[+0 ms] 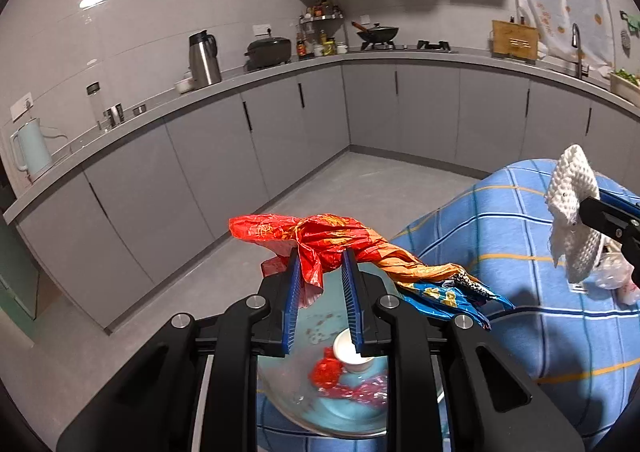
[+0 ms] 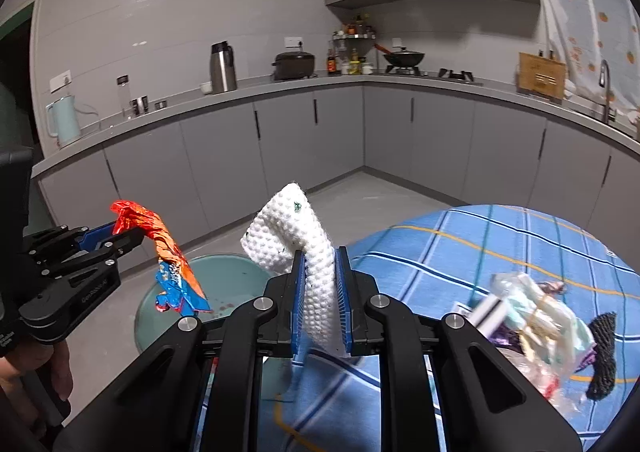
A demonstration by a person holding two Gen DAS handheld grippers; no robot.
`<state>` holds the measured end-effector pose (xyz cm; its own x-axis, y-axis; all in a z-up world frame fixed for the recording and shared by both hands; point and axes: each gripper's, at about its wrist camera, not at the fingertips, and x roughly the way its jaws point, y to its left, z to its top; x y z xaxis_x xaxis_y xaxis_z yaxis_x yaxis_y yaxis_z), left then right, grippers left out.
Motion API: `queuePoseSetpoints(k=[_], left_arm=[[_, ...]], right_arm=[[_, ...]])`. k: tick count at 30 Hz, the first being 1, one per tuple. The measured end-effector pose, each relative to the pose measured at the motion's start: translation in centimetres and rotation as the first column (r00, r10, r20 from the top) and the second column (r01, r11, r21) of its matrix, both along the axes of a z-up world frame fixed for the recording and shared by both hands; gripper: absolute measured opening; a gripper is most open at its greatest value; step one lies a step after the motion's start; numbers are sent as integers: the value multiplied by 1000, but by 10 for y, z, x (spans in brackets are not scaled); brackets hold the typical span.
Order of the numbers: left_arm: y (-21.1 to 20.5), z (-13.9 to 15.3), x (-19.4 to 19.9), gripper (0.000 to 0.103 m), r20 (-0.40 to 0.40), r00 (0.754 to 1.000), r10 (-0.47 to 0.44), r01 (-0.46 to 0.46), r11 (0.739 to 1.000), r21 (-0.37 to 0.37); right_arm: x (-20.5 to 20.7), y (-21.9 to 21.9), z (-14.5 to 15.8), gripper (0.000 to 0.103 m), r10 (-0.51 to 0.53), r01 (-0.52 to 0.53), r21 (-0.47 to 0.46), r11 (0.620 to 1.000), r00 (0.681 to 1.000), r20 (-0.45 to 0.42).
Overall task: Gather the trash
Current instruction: 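Carry wrapper and foam net over the teal bin and open both tools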
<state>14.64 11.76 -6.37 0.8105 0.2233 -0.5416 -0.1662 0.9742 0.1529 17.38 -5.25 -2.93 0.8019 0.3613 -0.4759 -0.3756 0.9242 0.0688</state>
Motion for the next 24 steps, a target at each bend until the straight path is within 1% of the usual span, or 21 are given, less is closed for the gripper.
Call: queuePoseSetpoints(k=[10,15,24], left_arm=[[33,-5,-3,21,-6,997,77,-77,997,25],[49,-11,-4,21,-21,994,108,-107,994,19],[58,-28,4,22,-63,992,111,-110,994,14]], right_arm=[[4,44,-5,16,89,-89,-7,996,996,-15],[12,64,-10,16,127,-127,-1,992,991,-40],[26,88,-25,17,193,-193,12,981,977,-90]])
